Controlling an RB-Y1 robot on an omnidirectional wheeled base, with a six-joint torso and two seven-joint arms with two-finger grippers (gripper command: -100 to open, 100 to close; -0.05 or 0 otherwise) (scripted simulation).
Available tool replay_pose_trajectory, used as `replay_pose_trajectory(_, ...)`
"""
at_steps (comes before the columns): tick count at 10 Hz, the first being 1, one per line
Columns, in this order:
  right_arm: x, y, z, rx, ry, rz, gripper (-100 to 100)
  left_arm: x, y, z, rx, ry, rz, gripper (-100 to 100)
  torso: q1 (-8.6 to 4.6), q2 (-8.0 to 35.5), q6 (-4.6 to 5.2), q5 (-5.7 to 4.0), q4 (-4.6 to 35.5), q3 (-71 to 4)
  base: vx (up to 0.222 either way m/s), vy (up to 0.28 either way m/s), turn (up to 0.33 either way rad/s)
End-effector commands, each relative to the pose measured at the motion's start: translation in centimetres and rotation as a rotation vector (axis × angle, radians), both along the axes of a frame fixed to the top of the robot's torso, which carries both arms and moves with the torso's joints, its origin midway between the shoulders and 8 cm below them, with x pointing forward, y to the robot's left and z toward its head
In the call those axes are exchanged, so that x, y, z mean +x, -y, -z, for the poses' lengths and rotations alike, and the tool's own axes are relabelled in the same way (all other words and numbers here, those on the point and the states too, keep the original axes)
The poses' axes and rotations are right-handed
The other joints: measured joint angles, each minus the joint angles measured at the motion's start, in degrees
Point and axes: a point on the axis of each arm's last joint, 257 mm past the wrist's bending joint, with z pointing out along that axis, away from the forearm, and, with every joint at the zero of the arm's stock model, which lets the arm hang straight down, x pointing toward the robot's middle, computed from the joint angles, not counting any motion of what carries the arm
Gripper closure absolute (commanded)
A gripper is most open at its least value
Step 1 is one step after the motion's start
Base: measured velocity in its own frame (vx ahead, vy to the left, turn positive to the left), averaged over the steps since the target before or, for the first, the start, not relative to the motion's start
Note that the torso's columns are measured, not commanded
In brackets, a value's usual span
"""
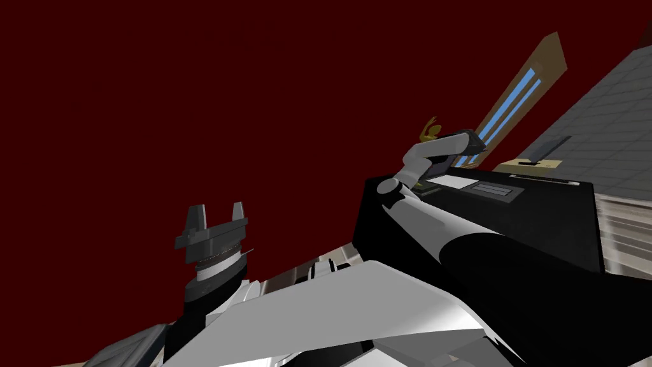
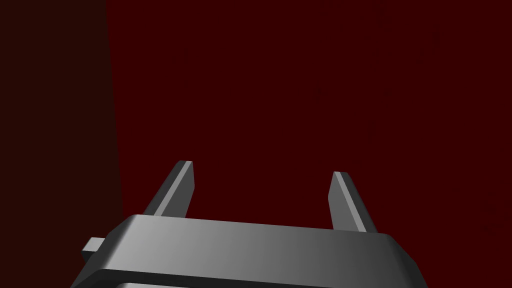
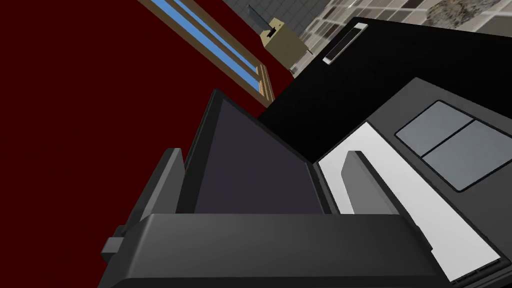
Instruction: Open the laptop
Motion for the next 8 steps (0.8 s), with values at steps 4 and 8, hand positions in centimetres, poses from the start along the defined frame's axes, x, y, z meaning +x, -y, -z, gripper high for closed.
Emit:
replay_pose_trajectory(4,0.5,1.5,0.6,0.078,0.097,-0.053,-100,0.0,0.0,0.0,0.0,0.0,0.0,0,-0.04,0.3,0.08,-0.04,0.1,0.2,0.038,-0.019,0.083)
replay_pose_trajectory(8,-2.0,2.3,0.8,0.077,0.219,-0.037,100,0.0,0.0,0.0,0.0,0.0,0.0,0,0.09,0.4,0.01,-0.23,0.0,0.3,-0.02,-0.025,0.071)
